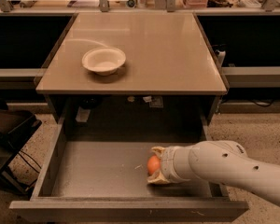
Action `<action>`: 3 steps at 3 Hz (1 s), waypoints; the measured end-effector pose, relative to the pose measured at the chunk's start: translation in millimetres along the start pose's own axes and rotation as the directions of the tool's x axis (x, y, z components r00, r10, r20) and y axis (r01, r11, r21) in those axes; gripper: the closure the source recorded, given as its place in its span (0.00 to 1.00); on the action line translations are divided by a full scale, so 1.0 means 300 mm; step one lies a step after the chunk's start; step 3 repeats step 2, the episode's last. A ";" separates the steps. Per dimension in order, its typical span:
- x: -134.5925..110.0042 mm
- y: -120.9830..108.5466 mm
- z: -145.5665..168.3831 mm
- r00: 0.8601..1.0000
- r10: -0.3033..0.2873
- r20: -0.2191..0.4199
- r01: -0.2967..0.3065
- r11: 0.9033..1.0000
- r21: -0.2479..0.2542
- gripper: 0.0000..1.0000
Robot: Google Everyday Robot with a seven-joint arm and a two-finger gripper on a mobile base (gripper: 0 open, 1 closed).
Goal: Place orange into top drawer
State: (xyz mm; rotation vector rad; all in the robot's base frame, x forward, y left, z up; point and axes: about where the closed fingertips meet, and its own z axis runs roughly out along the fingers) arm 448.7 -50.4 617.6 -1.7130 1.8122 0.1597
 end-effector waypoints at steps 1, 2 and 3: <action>0.000 0.000 0.000 1.000 0.000 0.000 0.000 1.000 0.000 0.00; 0.000 0.000 0.000 1.000 0.000 0.000 0.000 1.000 0.000 0.00; 0.000 0.000 0.000 1.000 0.000 0.000 0.000 1.000 0.000 0.00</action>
Offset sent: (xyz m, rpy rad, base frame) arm 0.0000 0.0000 0.0000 0.0000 0.0000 0.0000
